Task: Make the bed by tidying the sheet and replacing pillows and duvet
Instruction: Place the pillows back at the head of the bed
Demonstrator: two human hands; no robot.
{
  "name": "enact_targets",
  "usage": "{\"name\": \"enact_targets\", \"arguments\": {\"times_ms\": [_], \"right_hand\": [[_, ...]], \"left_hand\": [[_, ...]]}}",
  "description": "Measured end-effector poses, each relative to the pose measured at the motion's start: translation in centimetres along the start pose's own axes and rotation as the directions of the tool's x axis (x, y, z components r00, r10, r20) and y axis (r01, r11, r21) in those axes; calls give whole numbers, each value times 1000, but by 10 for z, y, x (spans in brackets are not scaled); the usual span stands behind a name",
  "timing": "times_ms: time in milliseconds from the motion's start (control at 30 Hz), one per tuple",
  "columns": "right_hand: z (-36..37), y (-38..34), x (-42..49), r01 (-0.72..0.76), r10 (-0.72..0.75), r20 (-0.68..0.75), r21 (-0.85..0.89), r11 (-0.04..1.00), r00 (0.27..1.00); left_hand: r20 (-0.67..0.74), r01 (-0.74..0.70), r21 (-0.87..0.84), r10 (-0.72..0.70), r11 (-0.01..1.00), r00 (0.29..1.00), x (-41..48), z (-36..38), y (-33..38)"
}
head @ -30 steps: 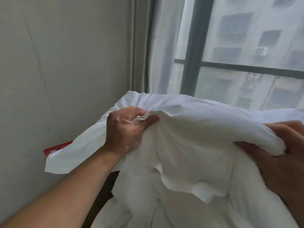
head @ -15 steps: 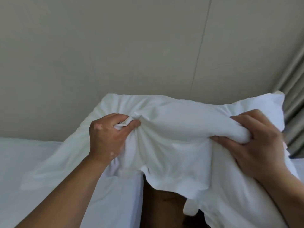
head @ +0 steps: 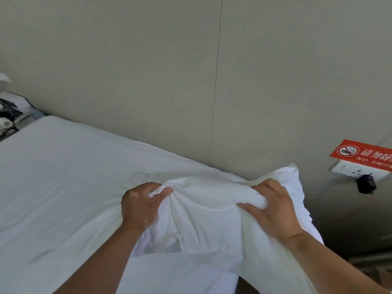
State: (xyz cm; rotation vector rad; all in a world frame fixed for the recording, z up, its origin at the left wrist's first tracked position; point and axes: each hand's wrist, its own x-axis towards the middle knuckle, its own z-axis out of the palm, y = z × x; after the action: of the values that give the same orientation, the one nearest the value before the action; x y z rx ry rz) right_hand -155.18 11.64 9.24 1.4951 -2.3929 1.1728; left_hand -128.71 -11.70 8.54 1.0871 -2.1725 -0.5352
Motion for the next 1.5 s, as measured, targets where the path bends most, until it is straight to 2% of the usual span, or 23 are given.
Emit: {"name": "enact_targets", "arguments": {"times_ms": [167, 267, 367, 467, 567, 667, 767, 800, 867, 900, 933, 967, 1000, 1067, 1100, 1167, 1233, 1300, 1400, 1500], "right_hand": [[56, 33, 47, 5, -4, -36, 4, 1000, 999], [93, 61, 63, -46, 45, -39, -6, 999, 998], [139, 99, 57, -116, 117, 27, -27, 993, 993], [183, 137, 35, -169, 176, 134, -58, 984, 975], [216, 162, 6, -152, 175, 227, -115, 982, 958], [221, 171, -21, -165, 215, 340, -171, 971, 915], [199, 171, -36, -193, 228, 462, -122, 974, 857], [191, 172, -32, -230, 252, 464, -105, 967, 849], [178, 179, -12, -371, 420, 391, -196, 908, 819], [174, 184, 2, -463, 540, 346, -284, 840, 767], [172, 188, 16, -551, 650, 330, -349, 758, 685], [171, 192, 26, -620, 720, 342, -366, 694, 604], [173, 197, 34, -677, 754, 371, -340, 653, 541], [178, 205, 41, -770, 785, 408, -249, 587, 466], [182, 208, 40, -811, 800, 400, -196, 552, 448], [192, 215, 35, -886, 838, 356, -54, 461, 414], [204, 219, 32, -930, 867, 349, 35, 366, 354], [211, 216, 33, -944, 887, 332, 30, 330, 321], [204, 197, 35, -926, 903, 206, 72, 370, 377], [186, 172, 41, -884, 883, 123, 187, 427, 453]], "left_hand": [[-29, -50, 103, 54, 993, 998, 61, 31, -35], [-2, -45, 163, 46, 986, 999, 89, 66, -49], [62, -65, 260, 51, 964, 997, 100, 113, -81], [184, -110, 342, 48, 933, 982, 86, 164, -126], [286, -107, 349, 3, 931, 958, 57, 196, -159], [376, -167, 280, 52, 945, 925, 33, 203, -176], [524, -152, 167, 43, 974, 851, 36, 188, -187], [501, -143, 170, 40, 975, 865, 47, 185, -191], [355, -64, 306, -51, 950, 934, 79, 185, -203], [285, 68, 403, -196, 913, 938, 99, 184, -206], [245, 236, 482, -388, 844, 888, 118, 184, -211], [225, 376, 533, -555, 758, 800, 134, 184, -215], [216, 489, 542, -675, 684, 705, 146, 183, -219], [208, 661, 475, -803, 582, 558, 163, 183, -226], [221, 702, 441, -826, 559, 518, 165, 185, -230], [249, 702, 437, -826, 562, 506, 167, 195, -238], [238, 675, 452, -809, 583, 538, 161, 205, -241], [232, 657, 414, -771, 630, 593, 152, 211, -239], [179, 691, 261, -737, 675, 652, 149, 199, -221], [120, 732, 27, -729, 681, 674, 167, 175, -205]]}}
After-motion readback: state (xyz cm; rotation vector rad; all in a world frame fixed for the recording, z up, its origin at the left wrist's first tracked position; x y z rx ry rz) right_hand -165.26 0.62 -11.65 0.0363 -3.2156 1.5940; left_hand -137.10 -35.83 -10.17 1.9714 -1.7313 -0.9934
